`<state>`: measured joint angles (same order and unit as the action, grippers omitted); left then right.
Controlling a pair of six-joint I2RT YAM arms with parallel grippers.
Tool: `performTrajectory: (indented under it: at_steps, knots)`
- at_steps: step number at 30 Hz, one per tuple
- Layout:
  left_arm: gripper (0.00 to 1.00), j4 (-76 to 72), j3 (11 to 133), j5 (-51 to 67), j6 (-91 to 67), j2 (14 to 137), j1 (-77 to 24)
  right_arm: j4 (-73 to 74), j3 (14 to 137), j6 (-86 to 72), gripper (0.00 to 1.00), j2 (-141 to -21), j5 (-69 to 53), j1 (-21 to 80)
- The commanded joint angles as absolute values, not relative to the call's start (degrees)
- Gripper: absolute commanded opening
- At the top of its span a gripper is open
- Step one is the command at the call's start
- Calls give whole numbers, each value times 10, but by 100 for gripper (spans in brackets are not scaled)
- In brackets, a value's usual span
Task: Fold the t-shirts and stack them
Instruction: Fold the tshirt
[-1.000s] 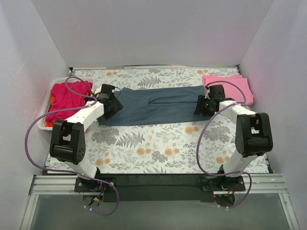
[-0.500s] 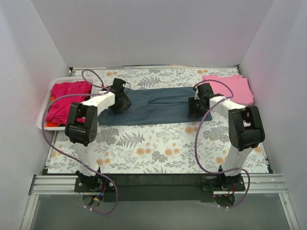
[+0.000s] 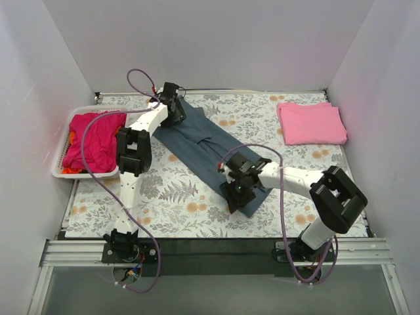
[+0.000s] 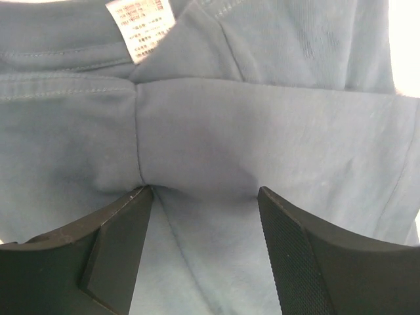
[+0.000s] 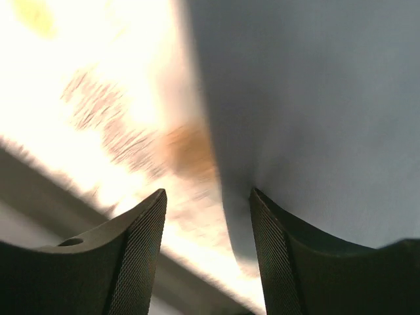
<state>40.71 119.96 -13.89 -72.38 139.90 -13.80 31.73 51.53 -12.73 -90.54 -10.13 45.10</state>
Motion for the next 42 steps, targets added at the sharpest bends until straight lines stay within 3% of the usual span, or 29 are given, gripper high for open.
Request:
performTrajectory:
  at_steps: [1, 6, 9, 15, 21, 24, 28, 42]
  knots:
    - [63, 380, 1260, -116, -654, 1470, -132, 476, 532, -156, 52, -931, -170, 540]
    - [70, 291, 1281, -102, -607, 1474, -131, 490, 612, -151, 52, -935, -178, 577]
    - [75, 290, 1260, -79, -610, 1415, -133, 510, 665, -132, 52, -922, -103, 568]
    - [76, 241, 1064, -75, -639, 1216, -149, 515, 698, -72, 51, -928, -65, 482]
    - [70, 236, 957, -67, -689, 1147, -179, 469, 703, -45, 39, -955, -106, 476]
    - [63, 236, 946, -78, -688, 1164, -192, 441, 687, -47, 38, -976, -117, 478]
    - [61, 238, 956, -84, -693, 1201, -194, 425, 679, -43, 38, -1005, -125, 489]
    - [61, 306, 1092, -115, -653, 1364, -188, 425, 754, -47, 39, -1136, -254, 603]
